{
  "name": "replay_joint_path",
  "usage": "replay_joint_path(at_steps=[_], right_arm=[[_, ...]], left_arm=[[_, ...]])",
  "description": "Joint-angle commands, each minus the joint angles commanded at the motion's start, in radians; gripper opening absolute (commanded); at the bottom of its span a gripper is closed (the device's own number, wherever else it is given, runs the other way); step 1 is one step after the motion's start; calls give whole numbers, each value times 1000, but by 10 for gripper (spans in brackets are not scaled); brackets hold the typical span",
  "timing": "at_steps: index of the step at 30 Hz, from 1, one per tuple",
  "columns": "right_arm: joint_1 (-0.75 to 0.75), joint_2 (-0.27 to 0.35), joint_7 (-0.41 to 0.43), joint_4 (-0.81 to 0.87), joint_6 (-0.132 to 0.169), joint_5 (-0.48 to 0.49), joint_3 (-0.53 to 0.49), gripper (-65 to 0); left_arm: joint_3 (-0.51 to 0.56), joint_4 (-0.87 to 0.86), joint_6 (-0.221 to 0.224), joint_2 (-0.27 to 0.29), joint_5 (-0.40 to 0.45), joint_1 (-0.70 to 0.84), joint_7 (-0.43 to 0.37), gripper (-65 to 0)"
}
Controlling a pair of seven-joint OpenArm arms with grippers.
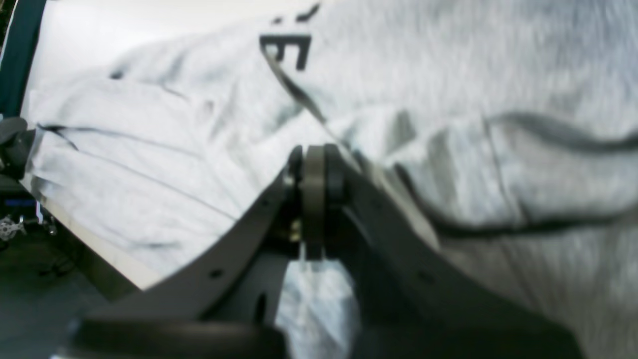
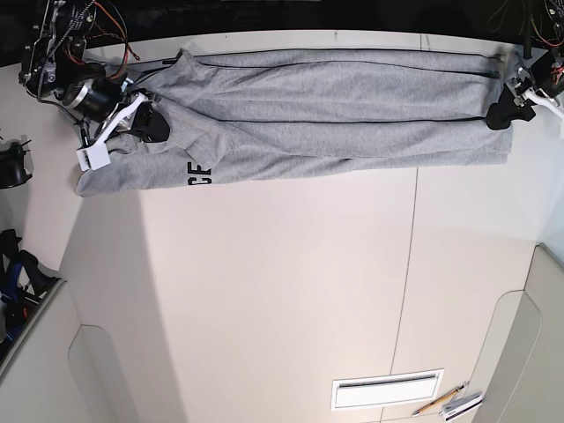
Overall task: Fold the T-shirt properly
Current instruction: 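Grasp the strip end with the left gripper and fold it toward the right gripper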
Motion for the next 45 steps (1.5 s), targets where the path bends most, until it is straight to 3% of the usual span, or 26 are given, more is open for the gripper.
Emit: replay_joint_path(at_steps=[4,10,15,16,17,19,20,27,32,38,41,45], right_arm=[[3,0,0,0,0,8,0,-650],[2,0,-4,0,0,7,0,-650],[3,0,-4,0,0,7,0,-650],[3,0,-4,0,0,7,0,-650],[3,0,-4,0,0,7,0,-650],[3,0,-4,0,0,7,0,-650],[3,0,-4,0,0,8,0,-650],[3,1,-1,2,0,53,0,-650],[20,0,-4,3,0,70,1,-650],[19,0,-4,3,0,66,1,-650],[19,0,-3,3,0,44,1,-650],[20,0,-3,3,0,37,1,-650]], left_arm=[[8,0,0,-1,1,0,0,-174],[127,11,0,-1,1,0,19,-174],[132,11,0,-1,1,0,-10,-181],[132,11,0,-1,1,0,-18,-230],[132,11,0,-1,1,0,-29,-326],[132,11,0,-1,0,0,-54,-586],[132,11,0,-1,0,0,-66,-650],[95,60,0,-2,34,-47,-69,-650],[83,276,0,-4,75,-34,26,-650],[89,544,0,20,67,-8,25,-650],[145,617,0,42,68,-8,24,-650],[315,685,0,82,117,-10,16,-650]])
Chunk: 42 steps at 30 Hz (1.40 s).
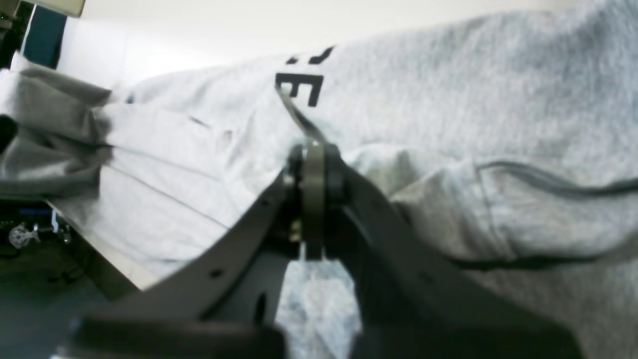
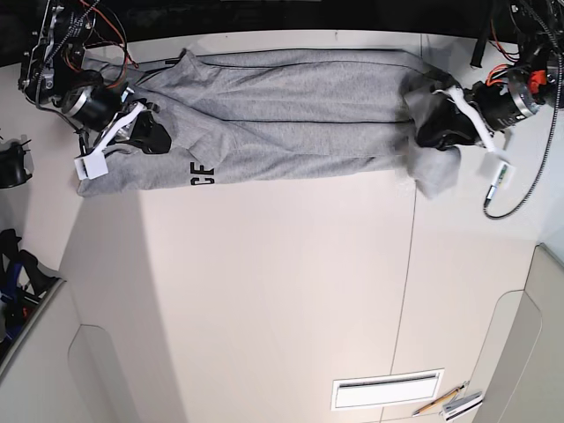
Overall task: Fold the T-shirt properly
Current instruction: 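Grasp the strip end with the left gripper and fold it toward the right gripper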
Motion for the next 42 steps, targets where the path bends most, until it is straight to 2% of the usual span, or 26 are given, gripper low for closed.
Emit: replay_joint_path(at_steps=[3,7,11,14,18,20,24,25,29,33,35,39,42], right_arm=[[0,0,0,0,0,-2,0,-650],[0,0,0,0,0,-8,0,-650],[0,0,0,0,0,-8,0,-650],[0,0,0,0,0,-8,0,-650],[0,0,0,0,0,-7,0,-650],[0,0,0,0,0,-7,0,-650],[0,0,-1,0,0,-7,0,-650],[0,0,0,0,0,-7,0,-650],[-1,0,-1,0,0,-8,0,-650],[0,1,-5,0,0,-2,1,-650],[0,3,-5,1,0,35,8,-650],[0,3,-19,42,0,61,50,-650],[0,3,-40,120,1,71,117,-650]], left_arm=[[125,25,0,49,67,-18,-28,-650],[237,25,0,137,109,-23,-37,-650],[302,25,0,217,183,-23,-64,-650],[311,24,0,258,244,-23,-97,-650],[321,22,0,266,259,-23,-116,-644],[323,18,0,266,304,-23,-154,-566],[363,18,0,266,317,-22,-179,-311],[384,18,0,266,317,-20,-179,-278],[462,18,0,266,319,-20,-179,-270],[463,18,0,266,319,-27,-192,-271],[463,18,0,266,322,-39,-191,-271],[463,18,0,265,392,-37,-191,-272],[463,18,25,262,426,-37,-192,-272]])
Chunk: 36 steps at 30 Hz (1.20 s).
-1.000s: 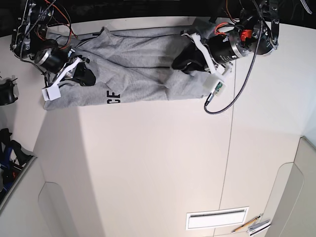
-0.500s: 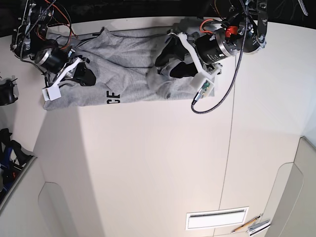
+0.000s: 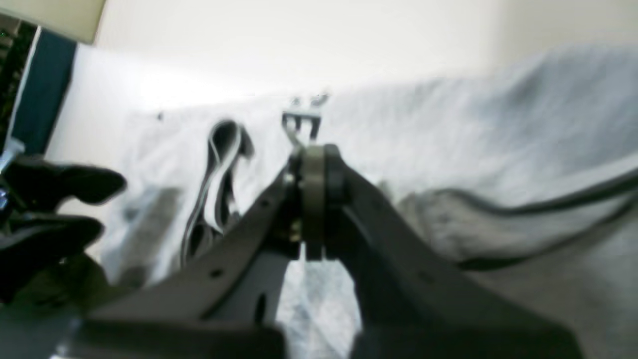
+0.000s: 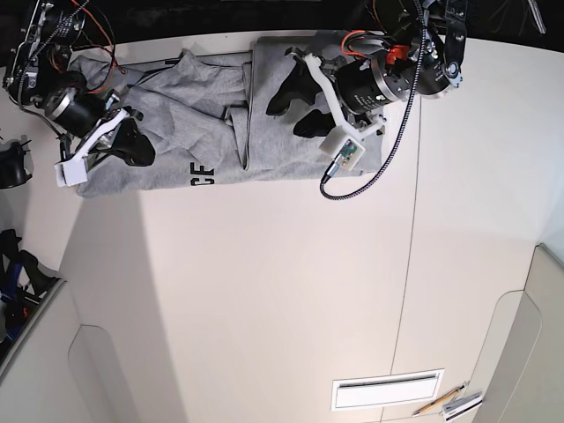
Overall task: Fold the T-shirt properly
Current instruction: 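Grasp the strip end with the left gripper and fold it toward the right gripper, then fold the other strip end with the right gripper onto the stack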
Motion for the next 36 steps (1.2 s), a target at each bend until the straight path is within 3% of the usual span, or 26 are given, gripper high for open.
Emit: replay_joint_path(at_steps=[3,8,12,14,16,23,25,36], right_arm=[[0,10,8,54,1,-5,98,-650],[0,98,13,52,-10,-26,220,-650],[0,188,23,3,-13,-26,254,-347],[0,226,58,-66,-12,-27,253,-262],[1,253,94,-151,-12,-26,253,-251],[68,260,82,-418,1,-5,200,-251],[69,260,58,-442,16,23,177,-251],[66,226,31,-454,18,34,-12,-251]], left_arm=[[0,0,0,0,-5,0,1,-272],[0,0,-1,-3,-4,0,1,-272],[0,0,0,-3,-5,0,1,-272],[0,0,0,-3,-5,0,1,-272],[0,0,-1,-3,-5,0,1,-272],[0,0,-1,-3,-4,0,1,-272],[0,0,0,-3,-4,0,1,-272],[0,0,0,-2,-16,0,1,-272]])
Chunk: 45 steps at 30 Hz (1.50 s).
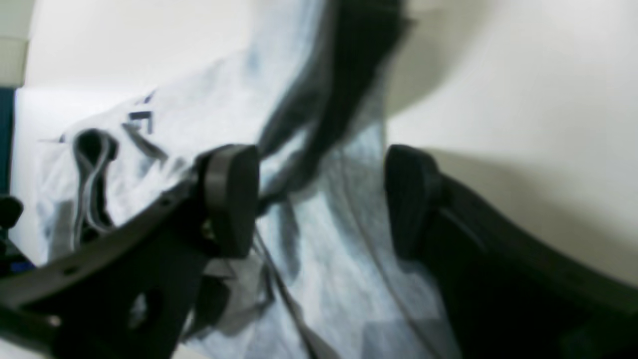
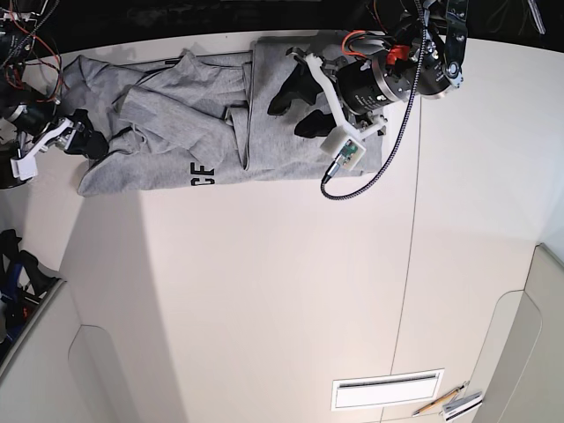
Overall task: Fold the T-shirt properly
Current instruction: 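Fold the other strip end with the right gripper onto the stack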
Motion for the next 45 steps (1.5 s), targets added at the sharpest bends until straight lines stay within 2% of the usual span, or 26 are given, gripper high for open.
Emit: replay_joint_path(at_steps=[8,12,16,17,20,21,26,30,33,37,41,45], right_arm=[[-8,-65,-31,0,0,-1,-10,-252],[-8,-65,-30,0,1,-14,-27,-256],[-8,-65,-21,0,0,-77,-68,-264],[-8,-65,-17,0,-1,-92,-73,-325],[-8,-65,-13,0,-3,-111,-74,-593],[-8,-65,-13,0,-3,-111,-74,-650],[-5,-57,1,2,-3,-108,-70,-650],[-2,-57,-4,47,-4,-97,-27,-650],[-2,-57,-48,126,-4,-67,18,-650],[-5,-57,-152,253,-4,83,73,-650],[-23,-66,-168,380,-3,124,77,-650],[-25,-95,-176,460,-2,131,70,-650]], left_arm=[[0,0,0,0,-11,-3,0,-272],[0,30,-1,0,-33,-3,0,-272],[-1,91,0,0,-29,-3,0,-272],[-8,94,0,0,-25,-3,0,-272],[-77,94,0,0,-26,-2,0,-272],[-115,94,0,0,-32,-2,0,-272],[-325,94,-2,0,-111,1,35,-272],[-414,91,-5,-6,-128,53,64,-272],[-419,71,-5,-17,-105,106,64,-272],[-419,11,4,-17,-43,130,47,-274],[-419,-93,7,-17,14,130,2,-307],[-409,-179,7,-16,11,130,-31,-307]])
